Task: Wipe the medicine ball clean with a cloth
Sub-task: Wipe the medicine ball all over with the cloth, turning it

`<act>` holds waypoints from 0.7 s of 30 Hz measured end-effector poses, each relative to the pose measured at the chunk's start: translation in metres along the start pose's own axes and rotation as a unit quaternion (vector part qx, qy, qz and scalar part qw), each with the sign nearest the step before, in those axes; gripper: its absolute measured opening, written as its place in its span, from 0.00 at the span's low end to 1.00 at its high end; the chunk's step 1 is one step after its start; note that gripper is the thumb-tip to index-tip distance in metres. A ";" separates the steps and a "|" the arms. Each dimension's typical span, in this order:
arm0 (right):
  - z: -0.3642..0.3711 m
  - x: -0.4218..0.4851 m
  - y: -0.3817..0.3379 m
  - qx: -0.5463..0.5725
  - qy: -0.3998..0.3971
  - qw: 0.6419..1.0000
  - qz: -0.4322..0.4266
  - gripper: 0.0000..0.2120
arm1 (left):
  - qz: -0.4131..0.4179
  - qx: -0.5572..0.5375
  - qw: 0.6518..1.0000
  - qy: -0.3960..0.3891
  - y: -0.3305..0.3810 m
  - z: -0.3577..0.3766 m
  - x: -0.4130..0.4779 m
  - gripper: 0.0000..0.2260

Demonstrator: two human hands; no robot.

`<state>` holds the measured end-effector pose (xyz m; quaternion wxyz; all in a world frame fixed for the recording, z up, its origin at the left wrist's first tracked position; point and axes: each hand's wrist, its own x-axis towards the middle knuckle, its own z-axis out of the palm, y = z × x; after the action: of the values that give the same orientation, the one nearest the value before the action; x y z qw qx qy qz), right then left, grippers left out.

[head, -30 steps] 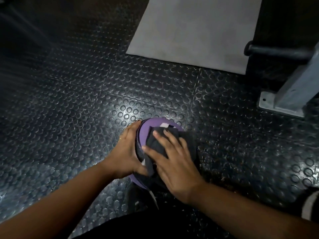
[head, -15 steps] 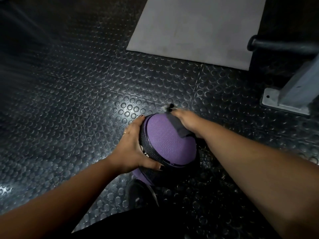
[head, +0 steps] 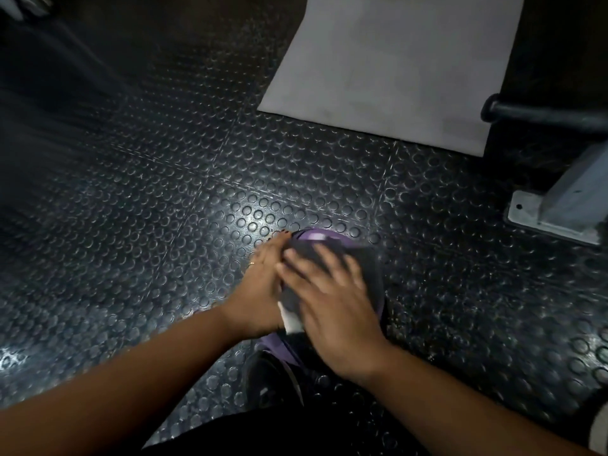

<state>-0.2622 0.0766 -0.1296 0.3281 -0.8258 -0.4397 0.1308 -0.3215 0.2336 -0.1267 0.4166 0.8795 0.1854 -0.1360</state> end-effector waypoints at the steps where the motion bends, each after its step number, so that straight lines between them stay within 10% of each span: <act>1: 0.000 0.018 -0.006 -0.030 -0.016 0.999 -0.023 0.25 | 0.027 0.006 1.000 -0.005 -0.002 0.004 0.000 0.53; 6: 0.002 0.081 0.003 -0.051 -0.101 0.993 0.030 0.23 | 0.006 -0.015 1.000 -0.027 -0.001 -0.001 0.007 0.38; 10: 0.004 0.112 0.029 -0.009 -0.141 0.984 0.106 0.22 | -0.040 -0.018 0.999 0.005 0.003 -0.003 0.006 0.61; 15: -0.010 0.122 0.070 0.137 -0.275 0.884 0.353 0.29 | -0.030 0.030 0.999 -0.027 0.002 -0.007 -0.006 0.68; 21: 0.000 0.075 0.034 -0.027 -0.118 0.968 0.220 0.29 | -0.047 0.024 0.998 -0.041 -0.002 -0.012 -0.011 0.69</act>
<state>-0.1969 0.1244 -0.1462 0.2149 -0.8892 -0.2866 0.2845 -0.3315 0.2413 -0.1163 0.3953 0.8734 0.2063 -0.1961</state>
